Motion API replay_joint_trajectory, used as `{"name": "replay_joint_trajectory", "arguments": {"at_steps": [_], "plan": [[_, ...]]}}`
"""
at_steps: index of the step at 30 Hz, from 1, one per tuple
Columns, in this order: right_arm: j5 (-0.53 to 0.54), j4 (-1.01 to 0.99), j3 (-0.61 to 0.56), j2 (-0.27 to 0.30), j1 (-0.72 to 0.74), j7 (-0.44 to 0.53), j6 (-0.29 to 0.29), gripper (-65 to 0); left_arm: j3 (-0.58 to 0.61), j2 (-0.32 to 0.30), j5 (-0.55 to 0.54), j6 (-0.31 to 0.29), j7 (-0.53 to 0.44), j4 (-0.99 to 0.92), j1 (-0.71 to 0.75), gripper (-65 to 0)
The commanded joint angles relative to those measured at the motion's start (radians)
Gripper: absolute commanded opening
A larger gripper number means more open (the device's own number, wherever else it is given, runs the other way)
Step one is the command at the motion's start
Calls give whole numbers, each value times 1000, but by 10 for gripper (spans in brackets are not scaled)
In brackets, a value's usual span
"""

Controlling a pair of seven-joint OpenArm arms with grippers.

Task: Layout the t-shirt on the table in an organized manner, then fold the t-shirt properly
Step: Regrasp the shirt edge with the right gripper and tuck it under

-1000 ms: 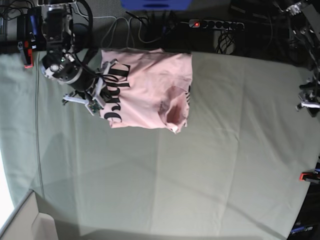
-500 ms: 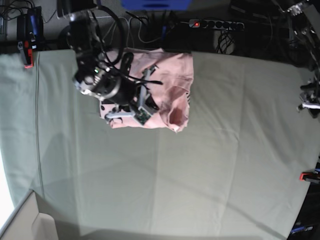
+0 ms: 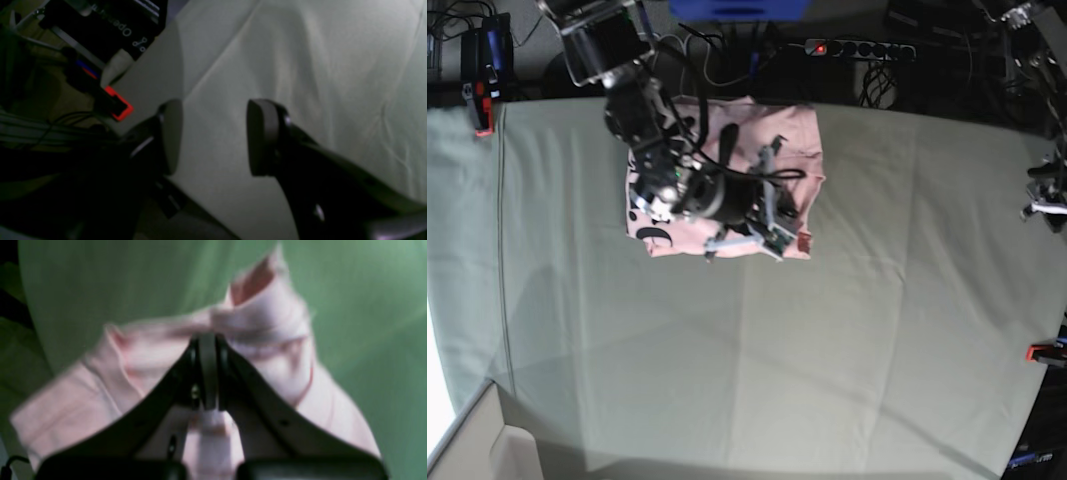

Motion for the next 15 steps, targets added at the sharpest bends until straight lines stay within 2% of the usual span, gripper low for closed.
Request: {"name": "replay_joint_trajectory", "arguments": {"at_steps": [1, 9, 11, 15], "plan": [[10, -8, 0, -8, 31, 24, 3, -650, -3, -13, 1, 2, -24, 19, -4, -348], [10, -140, 1, -16, 124, 25, 3, -650, -2, 10, 1, 2, -24, 19, -10, -348], [10, -100, 1, -13, 120, 22, 3, -650, -2, 12, 1, 2, -24, 14, -11, -348], [10, 116, 6, 27, 55, 15, 3, -650, 0, 41, -1, 2, -24, 19, -20, -348]]}}
